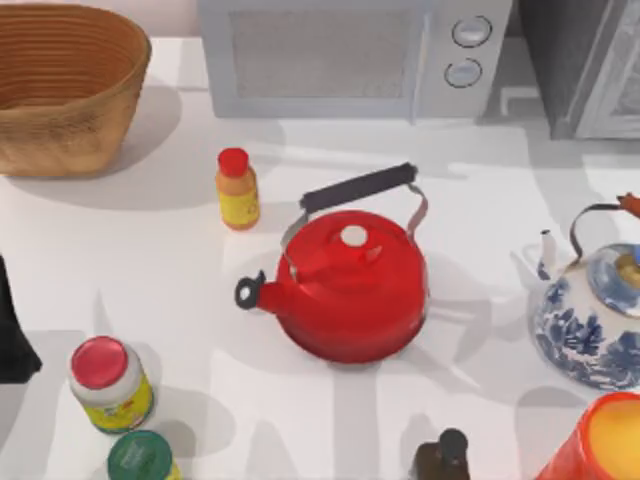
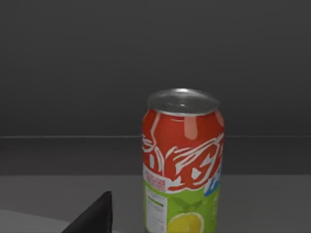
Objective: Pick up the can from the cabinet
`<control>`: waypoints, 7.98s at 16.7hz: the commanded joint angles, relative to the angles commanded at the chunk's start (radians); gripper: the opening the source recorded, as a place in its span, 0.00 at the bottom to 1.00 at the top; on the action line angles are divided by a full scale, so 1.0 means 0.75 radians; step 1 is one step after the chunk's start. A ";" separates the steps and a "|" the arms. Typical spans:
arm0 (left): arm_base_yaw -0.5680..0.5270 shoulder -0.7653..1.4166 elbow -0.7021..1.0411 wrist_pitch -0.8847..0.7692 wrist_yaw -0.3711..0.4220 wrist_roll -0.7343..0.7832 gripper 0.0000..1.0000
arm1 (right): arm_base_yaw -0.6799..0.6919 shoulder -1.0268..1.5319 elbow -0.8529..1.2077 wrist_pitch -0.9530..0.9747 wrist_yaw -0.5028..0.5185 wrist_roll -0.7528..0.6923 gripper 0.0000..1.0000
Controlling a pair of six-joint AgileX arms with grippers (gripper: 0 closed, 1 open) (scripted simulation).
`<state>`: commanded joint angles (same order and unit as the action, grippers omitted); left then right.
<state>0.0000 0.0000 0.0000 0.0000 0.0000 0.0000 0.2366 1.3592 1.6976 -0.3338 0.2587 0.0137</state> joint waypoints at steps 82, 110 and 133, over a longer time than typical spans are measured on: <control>0.000 0.000 0.000 0.000 0.000 0.000 1.00 | -0.209 -1.570 -1.906 0.320 -0.233 -0.014 0.00; 0.000 0.000 0.000 0.000 0.000 0.000 1.00 | -0.532 -1.046 -1.921 1.054 -0.861 0.037 0.00; 0.000 0.000 0.000 0.000 0.000 0.000 1.00 | -0.704 0.329 -1.429 1.999 -1.549 0.090 0.00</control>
<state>0.0000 0.0000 0.0000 0.0000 0.0000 0.0000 -0.2913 1.6059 0.6255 1.1651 -0.9027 0.0812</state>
